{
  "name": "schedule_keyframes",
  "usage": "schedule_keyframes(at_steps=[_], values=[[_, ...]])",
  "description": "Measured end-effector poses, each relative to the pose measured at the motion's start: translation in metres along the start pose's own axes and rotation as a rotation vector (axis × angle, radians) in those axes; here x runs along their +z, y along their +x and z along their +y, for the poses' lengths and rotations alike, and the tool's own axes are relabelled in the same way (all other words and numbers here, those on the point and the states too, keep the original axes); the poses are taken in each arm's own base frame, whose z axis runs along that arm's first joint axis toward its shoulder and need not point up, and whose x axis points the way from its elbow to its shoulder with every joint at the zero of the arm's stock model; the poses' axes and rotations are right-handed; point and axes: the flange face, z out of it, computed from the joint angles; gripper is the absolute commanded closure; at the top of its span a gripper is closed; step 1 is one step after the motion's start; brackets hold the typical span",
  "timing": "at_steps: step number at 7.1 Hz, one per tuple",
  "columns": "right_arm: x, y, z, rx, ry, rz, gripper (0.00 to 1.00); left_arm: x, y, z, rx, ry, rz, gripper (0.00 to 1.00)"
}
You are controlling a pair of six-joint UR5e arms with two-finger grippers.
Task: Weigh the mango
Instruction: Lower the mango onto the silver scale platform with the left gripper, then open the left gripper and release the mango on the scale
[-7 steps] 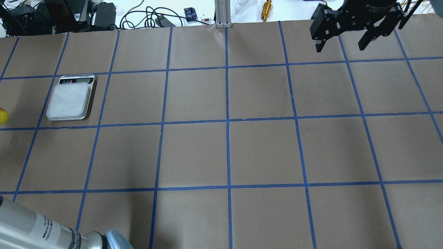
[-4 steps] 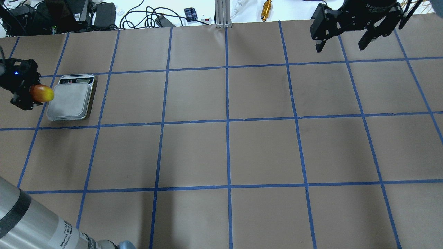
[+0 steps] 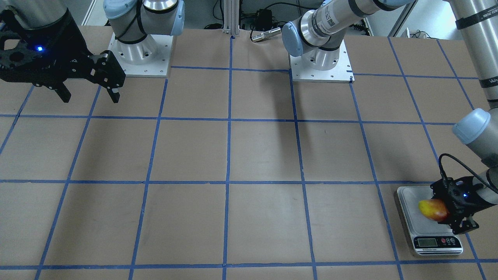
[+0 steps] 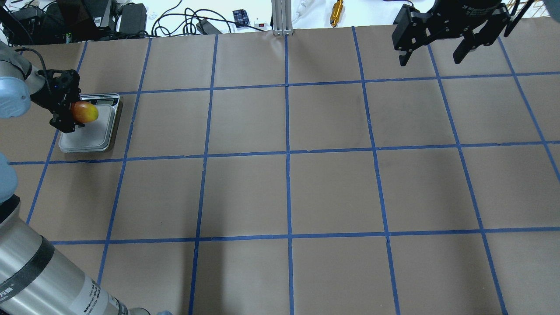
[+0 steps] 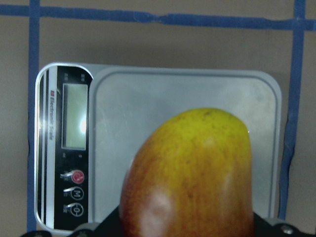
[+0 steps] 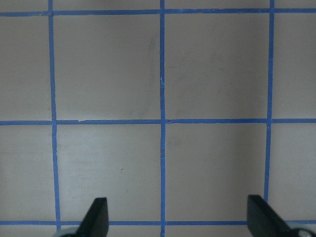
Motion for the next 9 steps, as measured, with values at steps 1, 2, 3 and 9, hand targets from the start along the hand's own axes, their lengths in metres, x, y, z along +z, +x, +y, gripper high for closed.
schedule_keyframes(at_steps=[1, 2, 3, 9], values=[[0.0, 0.0, 0.0, 0.0, 0.0, 0.0, 0.0, 0.006, -0.001, 0.0, -0.002, 0.001, 0.003, 0.01], [0.0, 0.0, 0.0, 0.0, 0.0, -0.001, 0.0, 0.009, -0.001, 0.001, -0.005, 0.0, 0.008, 0.0], [0.0, 0.0, 0.0, 0.0, 0.0, 0.0, 0.0, 0.012, -0.001, 0.001, -0.008, -0.002, 0.011, 0.0], [0.0, 0.0, 0.0, 0.0, 0.001, 0.0, 0.0, -0.126, 0.037, -0.031, -0.049, -0.045, -0.004, 0.0]])
